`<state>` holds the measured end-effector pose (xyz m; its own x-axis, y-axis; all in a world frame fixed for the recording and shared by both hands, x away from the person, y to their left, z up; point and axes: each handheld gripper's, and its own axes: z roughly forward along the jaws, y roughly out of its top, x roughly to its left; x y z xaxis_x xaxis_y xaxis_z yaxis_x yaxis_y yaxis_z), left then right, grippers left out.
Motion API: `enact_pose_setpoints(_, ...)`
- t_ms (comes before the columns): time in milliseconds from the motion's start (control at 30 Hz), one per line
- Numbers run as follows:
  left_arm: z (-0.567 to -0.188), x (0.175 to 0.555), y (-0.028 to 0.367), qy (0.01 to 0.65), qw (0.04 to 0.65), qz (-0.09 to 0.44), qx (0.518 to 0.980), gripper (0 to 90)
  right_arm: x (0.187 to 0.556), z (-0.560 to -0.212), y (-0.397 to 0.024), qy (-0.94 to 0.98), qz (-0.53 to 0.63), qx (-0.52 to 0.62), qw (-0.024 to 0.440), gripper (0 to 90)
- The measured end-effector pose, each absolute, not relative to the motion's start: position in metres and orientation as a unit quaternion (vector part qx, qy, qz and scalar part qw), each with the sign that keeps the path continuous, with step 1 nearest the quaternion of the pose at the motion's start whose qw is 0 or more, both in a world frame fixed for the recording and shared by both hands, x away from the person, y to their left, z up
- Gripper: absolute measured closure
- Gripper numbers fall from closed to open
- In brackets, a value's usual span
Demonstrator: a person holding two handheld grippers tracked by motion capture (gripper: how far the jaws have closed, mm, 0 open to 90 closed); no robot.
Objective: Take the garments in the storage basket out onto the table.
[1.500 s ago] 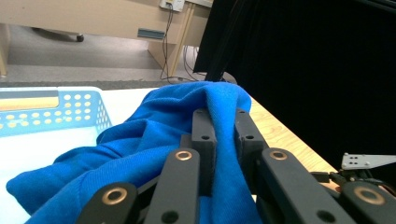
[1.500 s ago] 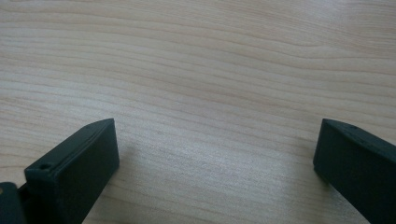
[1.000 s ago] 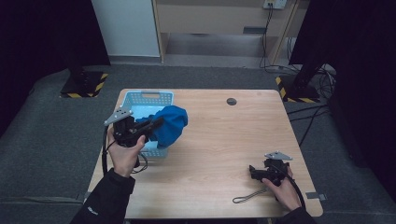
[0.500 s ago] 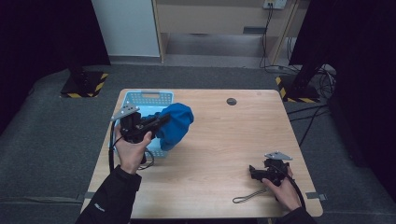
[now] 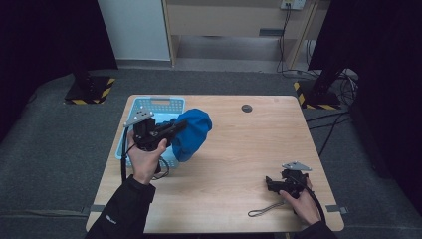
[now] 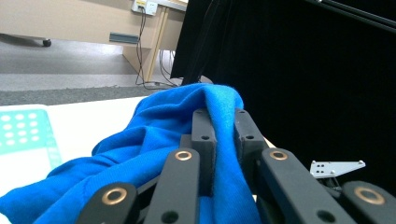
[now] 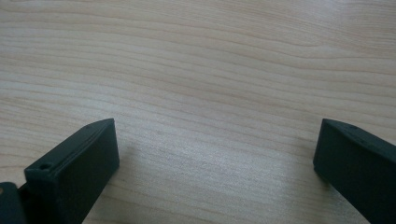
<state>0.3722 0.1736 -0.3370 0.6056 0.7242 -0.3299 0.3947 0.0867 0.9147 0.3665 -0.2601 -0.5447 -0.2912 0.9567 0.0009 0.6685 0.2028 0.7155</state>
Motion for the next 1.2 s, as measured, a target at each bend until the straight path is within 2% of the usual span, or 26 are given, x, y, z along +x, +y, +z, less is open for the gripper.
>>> enact_pose_setpoints(1200, -0.336, 0.386, 0.125, 0.396, 0.597, 0.109, 0.689, 81.0, 0.367, -0.545, -0.26, 0.74, 0.312, 0.549, 0.231, 0.4)
